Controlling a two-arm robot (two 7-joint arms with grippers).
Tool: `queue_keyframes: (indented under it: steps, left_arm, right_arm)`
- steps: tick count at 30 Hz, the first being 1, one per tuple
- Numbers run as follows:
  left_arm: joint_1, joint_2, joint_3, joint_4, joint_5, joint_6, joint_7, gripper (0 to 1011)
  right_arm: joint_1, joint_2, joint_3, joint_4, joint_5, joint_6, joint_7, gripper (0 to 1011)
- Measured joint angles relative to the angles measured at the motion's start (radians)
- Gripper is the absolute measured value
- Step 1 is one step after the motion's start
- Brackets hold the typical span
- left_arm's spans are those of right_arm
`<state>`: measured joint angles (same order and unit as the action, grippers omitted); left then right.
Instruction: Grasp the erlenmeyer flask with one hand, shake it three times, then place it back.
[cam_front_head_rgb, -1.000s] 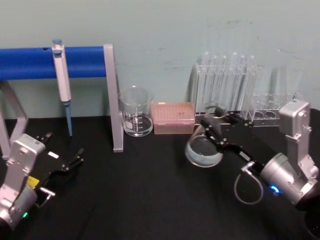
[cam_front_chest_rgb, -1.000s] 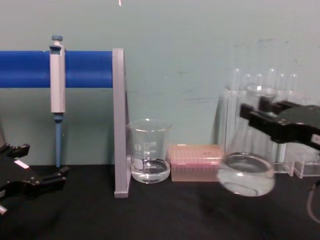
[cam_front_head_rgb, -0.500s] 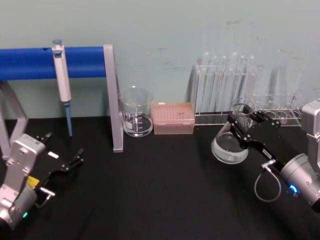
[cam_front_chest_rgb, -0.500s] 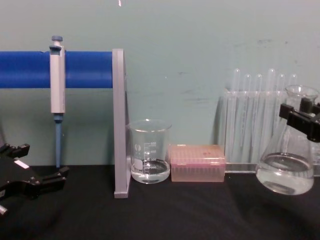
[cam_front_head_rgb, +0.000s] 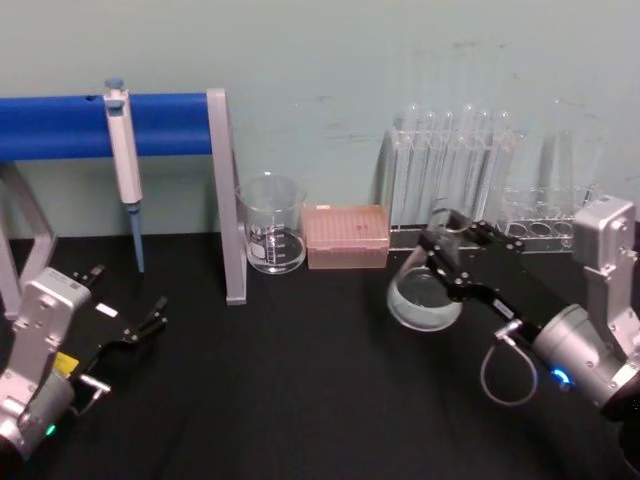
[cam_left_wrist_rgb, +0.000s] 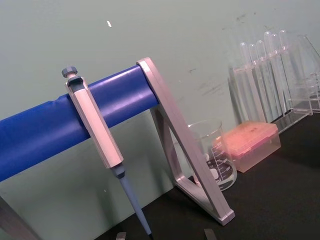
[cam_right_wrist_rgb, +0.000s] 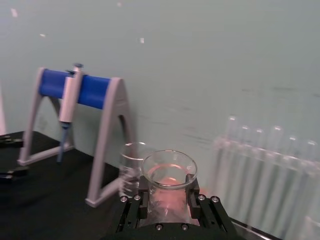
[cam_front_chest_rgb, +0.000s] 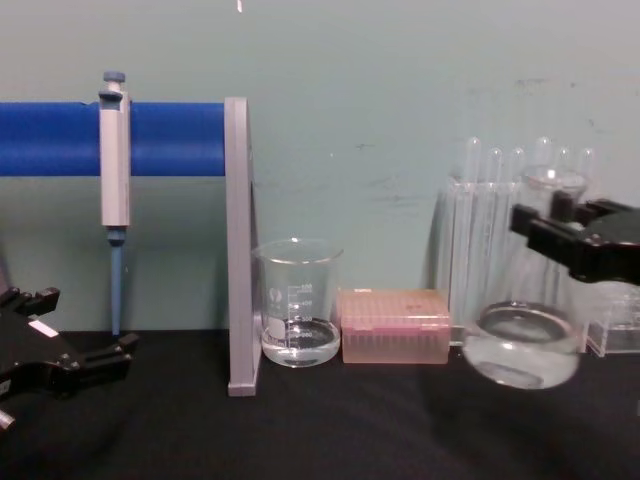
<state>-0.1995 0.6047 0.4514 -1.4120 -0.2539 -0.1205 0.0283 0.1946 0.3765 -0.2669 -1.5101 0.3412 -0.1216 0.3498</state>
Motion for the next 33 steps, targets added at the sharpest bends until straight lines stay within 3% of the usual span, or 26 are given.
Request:
queue_keyframes:
  steps: [9,19,33]
  left_arm:
    - [0.0,0.0,0.0,0.0,0.0,0.0,0.0,1001]
    - [0.0,0.0,0.0,0.0,0.0,0.0,0.0,1001]
    - [0.0,0.0,0.0,0.0,0.0,0.0,0.0,1001]
  right_arm:
    - [0.038,-0.02,-0.05,0.016,0.004,-0.003,0.09,450]
    - [0.078,-0.028,-0.134,0.034,0.037,-0.016,0.197,451]
    - [0.111,-0.016,-0.209,0.046,0.083,-0.028,0.274,450]
